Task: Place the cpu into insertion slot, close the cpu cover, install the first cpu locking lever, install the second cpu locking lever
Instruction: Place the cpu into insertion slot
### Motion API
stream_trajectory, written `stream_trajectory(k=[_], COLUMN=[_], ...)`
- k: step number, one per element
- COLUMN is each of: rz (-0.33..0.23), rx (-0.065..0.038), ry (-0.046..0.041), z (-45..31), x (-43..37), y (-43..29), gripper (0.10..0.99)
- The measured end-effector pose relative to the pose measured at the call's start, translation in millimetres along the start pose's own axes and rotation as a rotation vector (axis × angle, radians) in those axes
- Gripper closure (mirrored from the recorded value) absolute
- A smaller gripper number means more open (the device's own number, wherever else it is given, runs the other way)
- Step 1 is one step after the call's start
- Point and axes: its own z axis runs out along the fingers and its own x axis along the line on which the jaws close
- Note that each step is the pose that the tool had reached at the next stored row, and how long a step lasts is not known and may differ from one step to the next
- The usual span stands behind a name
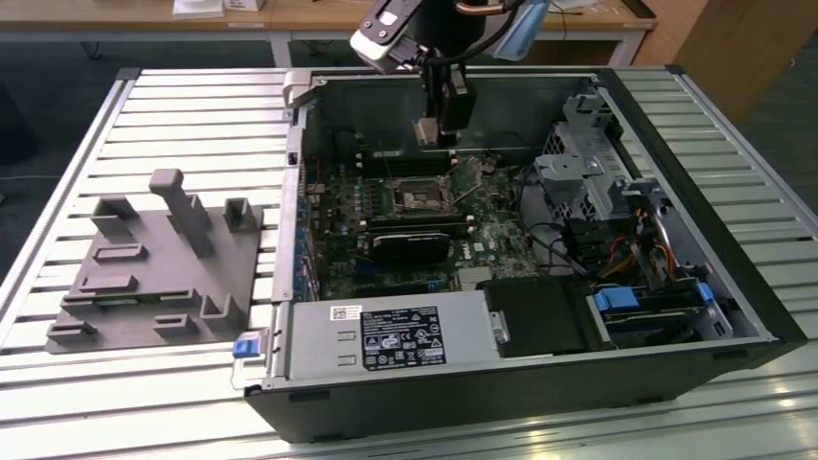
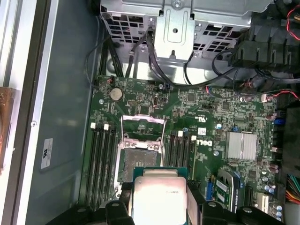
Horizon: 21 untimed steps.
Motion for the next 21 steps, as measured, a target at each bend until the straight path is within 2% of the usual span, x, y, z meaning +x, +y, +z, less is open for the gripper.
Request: stream_trajectory(k=[8,11,21], rz=[0.0,0.0,0.007], rx=[0.002,-0.003,-0.004], ry=[-0.0018,-0.0061,-0.0082], z=[8.4,11.1,29.6], x=[-0.1,-0.1,4.8], y=[-0.4,-0.7,-1.7], gripper=[0.545,0.545,0.545])
